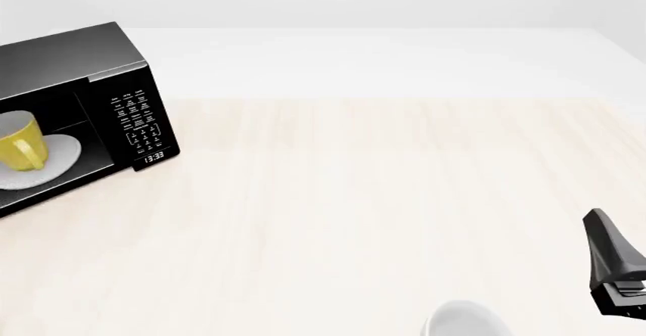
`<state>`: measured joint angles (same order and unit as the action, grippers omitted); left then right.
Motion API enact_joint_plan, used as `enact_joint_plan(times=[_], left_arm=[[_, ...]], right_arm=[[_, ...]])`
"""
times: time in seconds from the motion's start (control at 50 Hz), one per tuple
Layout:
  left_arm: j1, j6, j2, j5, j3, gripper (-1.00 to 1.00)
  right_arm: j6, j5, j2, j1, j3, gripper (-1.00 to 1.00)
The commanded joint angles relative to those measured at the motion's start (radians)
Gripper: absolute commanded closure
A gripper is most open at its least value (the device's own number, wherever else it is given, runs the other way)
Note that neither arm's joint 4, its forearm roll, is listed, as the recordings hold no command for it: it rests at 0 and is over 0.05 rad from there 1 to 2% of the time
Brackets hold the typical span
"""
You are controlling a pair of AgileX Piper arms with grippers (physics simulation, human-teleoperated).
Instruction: Put the yellow and white mug in the microwave and close it.
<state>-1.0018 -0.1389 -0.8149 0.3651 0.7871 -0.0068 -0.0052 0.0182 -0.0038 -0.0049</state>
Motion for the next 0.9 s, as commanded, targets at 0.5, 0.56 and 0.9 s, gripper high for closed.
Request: enact_joint_plan(times=[0.5, 0.56, 0.9], left_arm=[[-0.195, 0.036, -0.139, -0.063, -0.048, -1.0], [-0.23, 0.086, -0.184, -0.071, -0.048, -1.0], [-0.288, 0.17, -0.309, -0.16, -0.108, -1.0]], right_arm=[[0.0, 0.0, -0.002, 0.0, 0.001, -1.0], [0.0, 0.0, -0.001, 0.0, 0.001, -1.0], [0.0, 0.0, -0.002, 0.0, 0.001, -1.0]])
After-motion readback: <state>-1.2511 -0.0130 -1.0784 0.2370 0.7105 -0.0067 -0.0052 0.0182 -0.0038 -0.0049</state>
